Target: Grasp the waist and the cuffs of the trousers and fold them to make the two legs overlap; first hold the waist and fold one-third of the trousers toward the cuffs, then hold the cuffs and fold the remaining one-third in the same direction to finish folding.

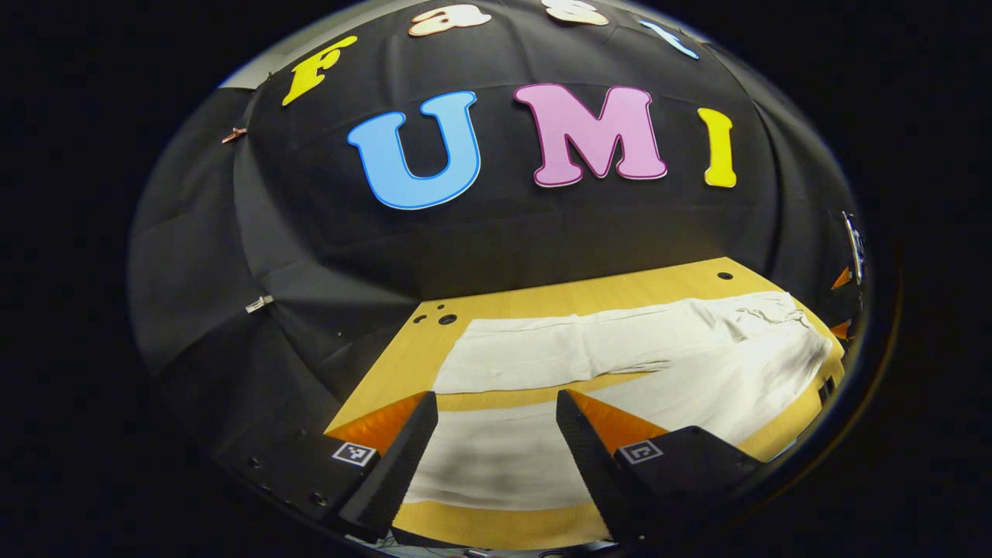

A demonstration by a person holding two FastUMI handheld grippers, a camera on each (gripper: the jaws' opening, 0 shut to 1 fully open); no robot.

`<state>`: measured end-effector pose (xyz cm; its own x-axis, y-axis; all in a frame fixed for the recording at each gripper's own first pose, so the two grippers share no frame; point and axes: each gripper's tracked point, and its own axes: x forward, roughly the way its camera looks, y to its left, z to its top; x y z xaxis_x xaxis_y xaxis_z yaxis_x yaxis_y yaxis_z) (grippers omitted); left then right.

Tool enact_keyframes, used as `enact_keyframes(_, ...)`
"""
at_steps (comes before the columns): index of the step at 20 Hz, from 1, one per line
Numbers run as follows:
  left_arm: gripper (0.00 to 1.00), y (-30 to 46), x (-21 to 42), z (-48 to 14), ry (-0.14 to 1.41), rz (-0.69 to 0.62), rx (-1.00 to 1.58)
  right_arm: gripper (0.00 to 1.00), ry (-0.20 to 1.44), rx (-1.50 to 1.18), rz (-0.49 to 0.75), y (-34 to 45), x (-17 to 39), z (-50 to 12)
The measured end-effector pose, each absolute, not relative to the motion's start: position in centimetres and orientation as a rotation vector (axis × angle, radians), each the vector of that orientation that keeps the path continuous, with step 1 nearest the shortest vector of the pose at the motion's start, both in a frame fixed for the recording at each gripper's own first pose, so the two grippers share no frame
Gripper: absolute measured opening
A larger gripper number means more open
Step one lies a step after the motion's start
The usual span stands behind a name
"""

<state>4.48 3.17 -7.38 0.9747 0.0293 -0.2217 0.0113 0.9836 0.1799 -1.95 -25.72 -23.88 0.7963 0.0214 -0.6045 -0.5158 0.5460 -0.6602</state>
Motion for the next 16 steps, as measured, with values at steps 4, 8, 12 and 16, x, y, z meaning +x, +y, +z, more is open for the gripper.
enact_keyframes(4,0.98,2.7,3.6,-8.3,0.262,0.031,0.182,0.98,0.628,-1.024,0.471,-26.3,-2.8,-26.8)
enact_keyframes(8,0.98,1.8,3.3,-9.1,0.289,0.047,0.179,0.98,0.695,-1.061,0.531,-28.0,-4.5,-29.2)
enact_keyframes(12,0.98,0.6,3.3,-9.2,0.308,0.06,0.16,0.87,0.694,-1.104,0.58,-27.7,-4.2,-30.5)
enact_keyframes(16,0.98,0.3,3.3,-9.5,0.318,0.068,0.169,0.94,0.715,-1.113,0.553,-27.7,-2.4,-31.1)
